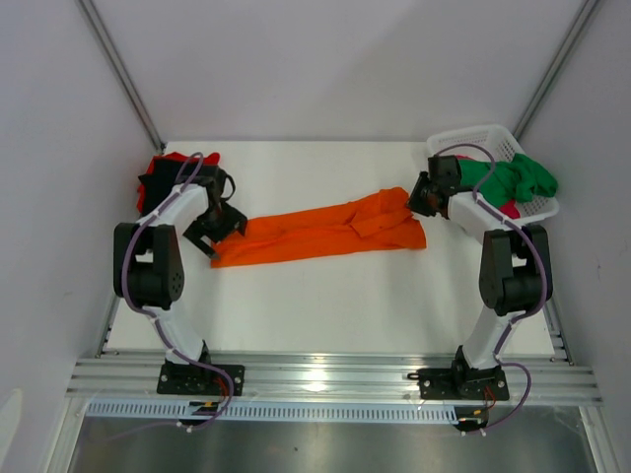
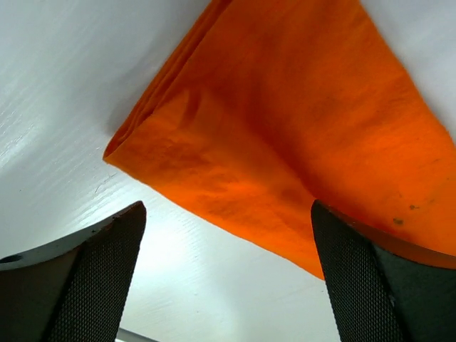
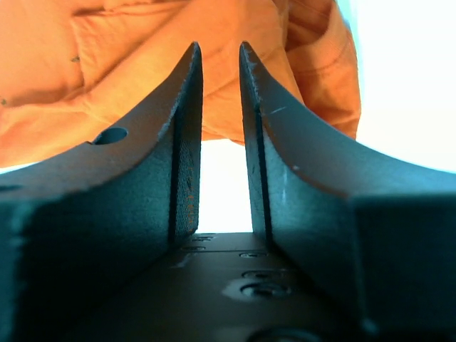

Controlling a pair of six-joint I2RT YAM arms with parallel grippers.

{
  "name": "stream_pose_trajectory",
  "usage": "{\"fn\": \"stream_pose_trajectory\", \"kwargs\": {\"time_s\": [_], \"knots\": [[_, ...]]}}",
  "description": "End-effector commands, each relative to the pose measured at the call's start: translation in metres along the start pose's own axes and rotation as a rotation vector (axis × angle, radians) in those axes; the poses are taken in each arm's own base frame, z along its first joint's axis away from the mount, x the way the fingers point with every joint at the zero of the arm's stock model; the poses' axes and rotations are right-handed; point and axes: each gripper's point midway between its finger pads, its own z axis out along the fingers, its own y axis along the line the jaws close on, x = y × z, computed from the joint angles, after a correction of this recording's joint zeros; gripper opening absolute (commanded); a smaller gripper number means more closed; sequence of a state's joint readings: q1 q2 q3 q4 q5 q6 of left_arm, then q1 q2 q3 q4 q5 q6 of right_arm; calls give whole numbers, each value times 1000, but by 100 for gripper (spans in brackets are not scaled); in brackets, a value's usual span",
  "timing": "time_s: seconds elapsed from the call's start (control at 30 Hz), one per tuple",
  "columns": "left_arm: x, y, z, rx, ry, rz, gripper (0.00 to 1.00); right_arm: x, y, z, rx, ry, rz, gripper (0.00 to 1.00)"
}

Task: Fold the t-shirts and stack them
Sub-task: Fold the other side of the tshirt into a rectangle

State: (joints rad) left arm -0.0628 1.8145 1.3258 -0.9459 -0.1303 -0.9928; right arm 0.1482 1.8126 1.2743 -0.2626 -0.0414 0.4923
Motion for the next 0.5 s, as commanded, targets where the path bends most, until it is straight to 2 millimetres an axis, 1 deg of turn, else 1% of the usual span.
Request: {"fn": "stream_pose_trajectory", "kwargs": {"time_s": [0.0,0.1,0.2,0.3,0.4,0.43,0.47], "knots": [[-6,-17,-11,91,-26,30,99,-10,-2,-7,13,-47,-3,28],[-7,-23,-15,136,-41,47,100,-7,-3,-5,14,-43,-2,28],[-4,-24,-16,147,-30,67,99,-4,-5,-5,15,-38,-1,28],[-4,-24,-18,150,-35,82,99,0,-5,-6,14,-37,-5,27],[-3,-23,-19,149,-33,95,100,2,-3,-12,6,-32,0,27],[-3,-22,-19,148,-32,96,99,-1,1,-19,-4,-42,5,27],[-3,-22,-19,148,-33,98,99,1,3,-22,-9,-41,0,27]]}}
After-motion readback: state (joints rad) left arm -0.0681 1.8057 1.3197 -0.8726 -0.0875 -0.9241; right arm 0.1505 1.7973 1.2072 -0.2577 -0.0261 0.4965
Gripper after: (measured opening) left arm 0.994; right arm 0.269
